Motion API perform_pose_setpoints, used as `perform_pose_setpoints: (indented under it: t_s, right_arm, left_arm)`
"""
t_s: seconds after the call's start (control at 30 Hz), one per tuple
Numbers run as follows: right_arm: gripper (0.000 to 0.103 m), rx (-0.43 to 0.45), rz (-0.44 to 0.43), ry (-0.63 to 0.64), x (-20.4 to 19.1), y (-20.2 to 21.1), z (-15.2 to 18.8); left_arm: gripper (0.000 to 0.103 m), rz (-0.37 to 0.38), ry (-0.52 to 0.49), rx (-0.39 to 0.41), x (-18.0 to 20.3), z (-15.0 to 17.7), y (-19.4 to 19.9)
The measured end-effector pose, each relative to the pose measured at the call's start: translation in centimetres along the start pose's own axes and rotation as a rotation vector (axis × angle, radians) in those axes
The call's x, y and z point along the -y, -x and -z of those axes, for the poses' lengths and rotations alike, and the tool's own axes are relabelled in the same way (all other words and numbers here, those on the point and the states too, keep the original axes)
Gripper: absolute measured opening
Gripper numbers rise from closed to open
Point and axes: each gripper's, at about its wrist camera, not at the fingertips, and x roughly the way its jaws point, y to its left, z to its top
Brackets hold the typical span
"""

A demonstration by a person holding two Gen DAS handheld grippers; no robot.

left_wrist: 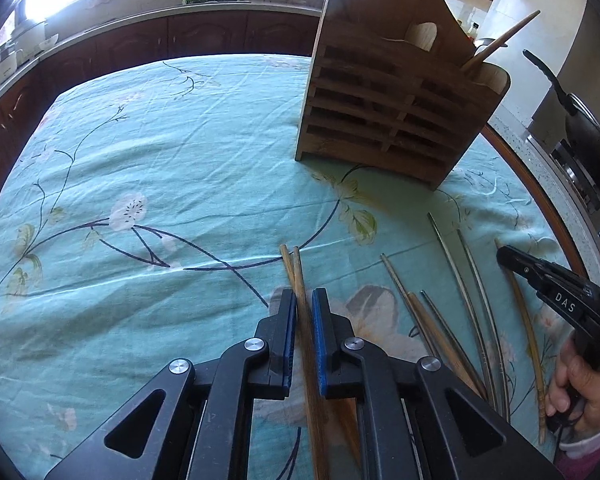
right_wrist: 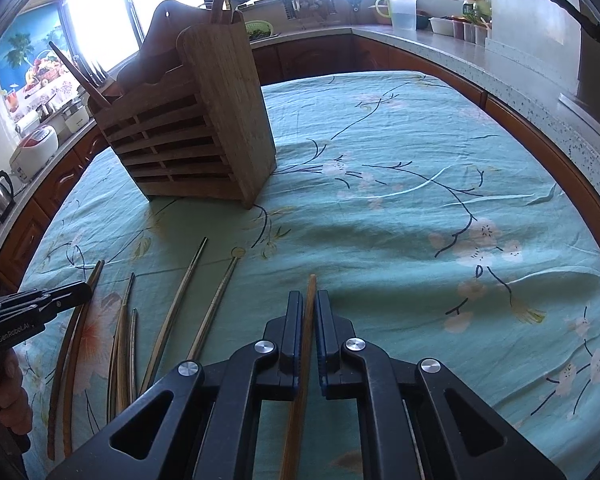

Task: Organize utensils
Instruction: 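Grasp wooden chopsticks with the left tool while the right tool grasps one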

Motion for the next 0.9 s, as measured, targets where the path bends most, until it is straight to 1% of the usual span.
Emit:
perform_pose_setpoints:
  t_s: [0.07,0.1,0.27,0.4,0.5,0.63,0.8,0.9]
  right_arm:
    - [0.006,0.000,-0.003,0.000,0.1,0.0,0.0]
    - [0.006,0.000,-0.005,-0.003,0.1,0.0,0.0]
    - [0.006,0.001,-0.014,-0.008,0.2,0.0,0.1]
    - [0.006,0.003,-0.015,-0.012,0.2,0.0,0.1]
    - [0.006,0.004,-0.019,-0.015,0.3,0.0,0.1]
    - [0.006,0.004,-0.016,-0.015,0.1,0.1,0.2]
    - [0.006,-0.002,-0.013,-0.010,0.0,-0.1,0.1]
    - [0.006,-0.011,-0.005,0.003,-0.2,-0.3,-0.2]
  left_arm:
    - [0.007,0.007,0.002,-0.001,-0.1,0.1,0.2]
    - [0.010,0.011,0.008,-0.006,-0.2,0.1,0.2]
    - [0.010,0.024,0.006,0.004,-0.7,0.5,0.9]
    - [0.012,0.000,0.003,-0.012,-1.4,1.1,1.3]
    - [0.014,0.007,0.017,-0.006,-1.9,1.5,1.8]
    - [0.015,0.000,0.001,-0.005,-1.9,1.7,2.1]
    - [0.015,-0.038,-0.011,-0.020,-1.4,0.2,1.2]
    - [0.015,-0.072,-0.043,-0.033,-0.6,-0.9,0.3]
